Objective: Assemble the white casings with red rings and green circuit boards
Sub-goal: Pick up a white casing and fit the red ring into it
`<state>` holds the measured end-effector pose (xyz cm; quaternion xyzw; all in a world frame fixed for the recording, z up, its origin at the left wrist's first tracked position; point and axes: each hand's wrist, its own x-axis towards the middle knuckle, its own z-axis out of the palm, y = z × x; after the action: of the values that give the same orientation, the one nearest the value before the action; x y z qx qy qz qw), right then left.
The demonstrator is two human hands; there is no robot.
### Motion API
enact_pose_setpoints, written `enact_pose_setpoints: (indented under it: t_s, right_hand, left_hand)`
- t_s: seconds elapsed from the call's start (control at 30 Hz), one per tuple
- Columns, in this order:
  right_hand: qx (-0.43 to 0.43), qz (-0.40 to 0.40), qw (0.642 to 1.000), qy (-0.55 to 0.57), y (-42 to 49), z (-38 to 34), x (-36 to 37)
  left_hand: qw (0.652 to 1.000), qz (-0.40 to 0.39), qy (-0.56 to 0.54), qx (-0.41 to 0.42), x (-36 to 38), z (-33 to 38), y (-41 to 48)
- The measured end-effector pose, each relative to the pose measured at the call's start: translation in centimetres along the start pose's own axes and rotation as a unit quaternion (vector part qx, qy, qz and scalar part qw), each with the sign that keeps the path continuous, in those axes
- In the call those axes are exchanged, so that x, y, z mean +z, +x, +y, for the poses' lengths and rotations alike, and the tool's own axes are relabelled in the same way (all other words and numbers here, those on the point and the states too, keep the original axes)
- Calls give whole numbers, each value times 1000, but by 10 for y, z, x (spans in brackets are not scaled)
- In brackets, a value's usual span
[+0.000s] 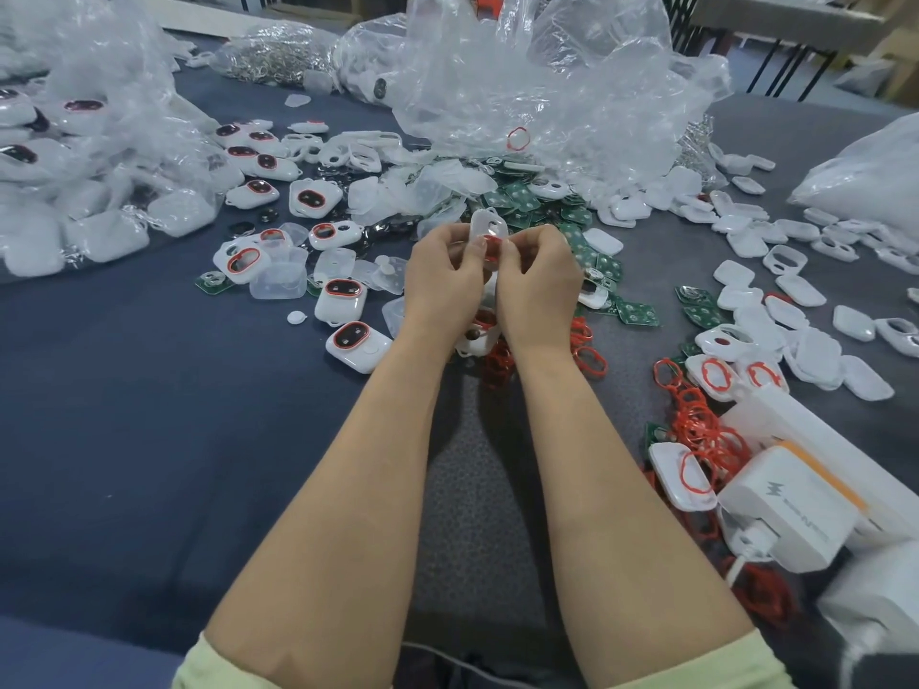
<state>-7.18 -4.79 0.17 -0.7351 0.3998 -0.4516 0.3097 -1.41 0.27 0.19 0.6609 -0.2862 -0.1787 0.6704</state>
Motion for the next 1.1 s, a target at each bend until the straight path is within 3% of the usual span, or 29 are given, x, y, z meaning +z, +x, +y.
enact_pose_setpoints:
  t_s: [0.1, 0.17, 0.27, 0.33, 0.53, 0.77, 1.0, 1.1]
  right_hand:
    - [7, -23, 999, 30, 1, 0, -2]
    - [55, -61, 992, 100, 4, 2, -5]
    - [166, -140, 947, 235, 11, 7, -11]
    - [178, -177, 933, 258, 15, 11, -12]
    - [149, -144, 953, 221, 13, 12, -7]
    - [180, -141, 922, 312, 12, 11, -11]
    - [139, -119, 963, 200, 12, 11, -8]
    - [144, -117, 963, 197, 13, 11, -8]
  left_hand:
    - [999, -3, -30, -17, -1, -2, 1]
    - [998, -6, -55, -28, -2, -1, 2]
    - [994, -10, -100, -40, -4, -1, 2]
    - [992, -15, -119, -44, -6, -1, 2]
    - [991, -29, -124, -44, -4, -2, 1]
    - [988, -61, -132, -48, -5, -3, -1]
    - [993, -65, -92, -39, -1, -4, 0]
    - [991, -60, -111, -39, -1, -4, 0]
